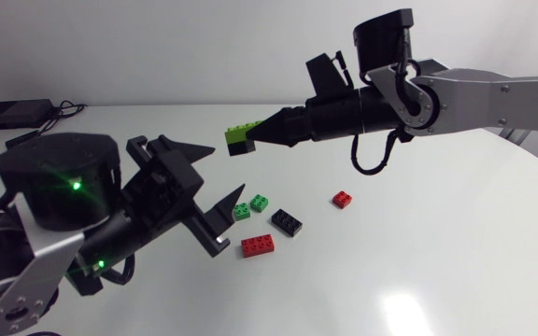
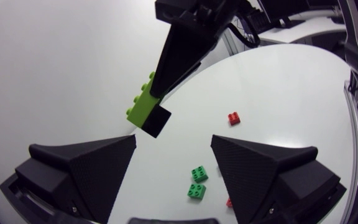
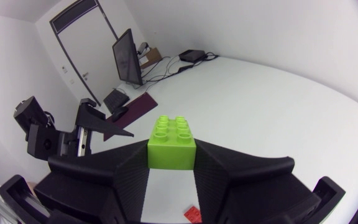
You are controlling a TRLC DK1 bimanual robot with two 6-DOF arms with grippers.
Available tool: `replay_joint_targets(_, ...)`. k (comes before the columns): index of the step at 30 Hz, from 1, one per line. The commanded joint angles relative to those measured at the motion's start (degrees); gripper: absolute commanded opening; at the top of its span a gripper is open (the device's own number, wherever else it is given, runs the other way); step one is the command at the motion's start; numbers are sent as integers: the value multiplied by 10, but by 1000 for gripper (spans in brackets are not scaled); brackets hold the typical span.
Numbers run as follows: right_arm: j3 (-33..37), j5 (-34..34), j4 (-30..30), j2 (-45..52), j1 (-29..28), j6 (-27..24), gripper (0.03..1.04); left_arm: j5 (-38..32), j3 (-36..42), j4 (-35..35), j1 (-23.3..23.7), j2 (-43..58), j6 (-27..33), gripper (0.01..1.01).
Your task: Separate the duplo bricks
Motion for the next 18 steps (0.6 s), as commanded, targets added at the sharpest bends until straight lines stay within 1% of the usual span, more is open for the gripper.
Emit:
replay_joint_targets(1, -23, 24, 28, -17, 8, 33, 93, 23, 52, -14, 24, 32, -78, 861)
replay_joint_targets(7, -47, 109, 76, -50, 30, 40, 93, 71, 113, -26, 71, 83, -170, 857)
replay_joint_targets(9, -52, 127, 87, -58, 35, 41, 95, 86, 131, -32, 83, 103, -199, 857)
replay_joint_targets(13, -64, 166, 106, -74, 48, 41, 95, 161, 191, -70, 135, 158, -275, 856)
replay_joint_targets(15, -70, 188, 116, -82, 53, 39, 93, 191, 218, -91, 154, 182, -299, 856)
replay_joint_targets(18, -77, 210, 129, -90, 56, 39, 95, 200, 229, -92, 159, 189, -310, 856)
